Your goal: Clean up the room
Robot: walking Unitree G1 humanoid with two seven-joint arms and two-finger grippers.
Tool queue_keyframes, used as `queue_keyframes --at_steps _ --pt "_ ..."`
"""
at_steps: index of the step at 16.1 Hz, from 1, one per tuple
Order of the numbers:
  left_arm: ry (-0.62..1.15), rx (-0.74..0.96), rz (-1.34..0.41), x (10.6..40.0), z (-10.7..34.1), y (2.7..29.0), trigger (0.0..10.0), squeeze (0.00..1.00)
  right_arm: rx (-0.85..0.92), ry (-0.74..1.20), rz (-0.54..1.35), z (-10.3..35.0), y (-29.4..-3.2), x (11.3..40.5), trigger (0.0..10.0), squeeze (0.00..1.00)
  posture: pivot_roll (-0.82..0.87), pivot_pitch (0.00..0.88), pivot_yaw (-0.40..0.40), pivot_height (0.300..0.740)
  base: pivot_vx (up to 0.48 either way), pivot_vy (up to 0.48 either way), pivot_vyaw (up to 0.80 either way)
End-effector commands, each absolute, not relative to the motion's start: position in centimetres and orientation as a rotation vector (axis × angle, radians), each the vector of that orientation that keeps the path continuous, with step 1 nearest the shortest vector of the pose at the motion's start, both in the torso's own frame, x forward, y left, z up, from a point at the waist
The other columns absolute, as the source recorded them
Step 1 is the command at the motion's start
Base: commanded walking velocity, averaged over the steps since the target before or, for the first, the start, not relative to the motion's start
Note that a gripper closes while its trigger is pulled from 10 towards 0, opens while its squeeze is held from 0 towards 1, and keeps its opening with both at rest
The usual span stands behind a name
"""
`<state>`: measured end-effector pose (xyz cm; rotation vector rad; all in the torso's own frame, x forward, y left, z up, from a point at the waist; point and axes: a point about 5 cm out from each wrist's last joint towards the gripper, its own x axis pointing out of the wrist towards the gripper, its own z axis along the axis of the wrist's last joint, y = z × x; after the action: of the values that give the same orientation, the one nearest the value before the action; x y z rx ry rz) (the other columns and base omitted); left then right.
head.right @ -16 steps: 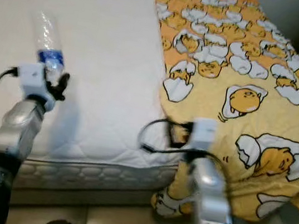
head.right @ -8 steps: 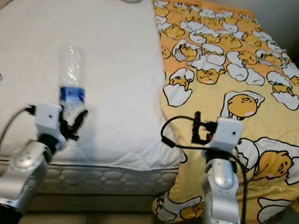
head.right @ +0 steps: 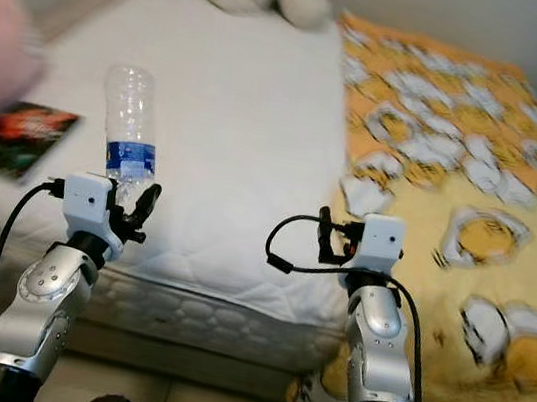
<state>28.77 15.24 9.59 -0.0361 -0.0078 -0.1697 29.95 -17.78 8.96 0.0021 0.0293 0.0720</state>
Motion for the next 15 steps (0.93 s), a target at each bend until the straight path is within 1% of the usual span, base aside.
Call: queue_keyframes --at_steps 1,3,11,13,14,15 --pt "-0.05 -0.042 -0.225 29.0 10.6 13.9 0.0 0.0 0.007 0.042 0.069 8.8 -18.1 30.0 10.0 0.32 -0.04 0.0 -0.056 0.74 0.0 -0.48 0.69" --pt "-0.062 -0.026 -0.253 29.0 10.6 13.6 0.0 0.0 0.015 0.052 0.082 8.6 -18.1 29.8 10.0 0.33 -0.04 0.0 -0.056 0.74 0.0 -0.48 0.69" --pt "-0.027 0.017 -0.259 29.0 10.2 14.2 0.0 0.0 0.035 0.084 0.096 7.6 -17.7 29.1 10.0 0.34 -0.05 0.0 -0.03 0.74 0.0 -0.48 0.67" --pt "0.013 0.003 -0.249 28.9 9.5 14.4 0.0 0.0 0.036 0.096 0.095 7.3 -17.8 28.9 10.0 0.35 -0.04 0.0 -0.029 0.74 0.0 -0.48 0.63" --pt "0.065 0.002 -0.254 28.7 8.5 14.5 0.0 0.0 0.037 0.104 0.094 7.2 -17.8 28.8 10.0 0.35 -0.04 0.0 -0.028 0.74 0.0 -0.307 0.63" --pt "0.087 -0.002 -0.256 28.5 8.1 14.5 0.0 0.0 0.037 0.104 0.092 7.1 -17.8 28.7 10.0 0.35 -0.04 0.0 -0.025 0.74 0.0 0.0 0.63"
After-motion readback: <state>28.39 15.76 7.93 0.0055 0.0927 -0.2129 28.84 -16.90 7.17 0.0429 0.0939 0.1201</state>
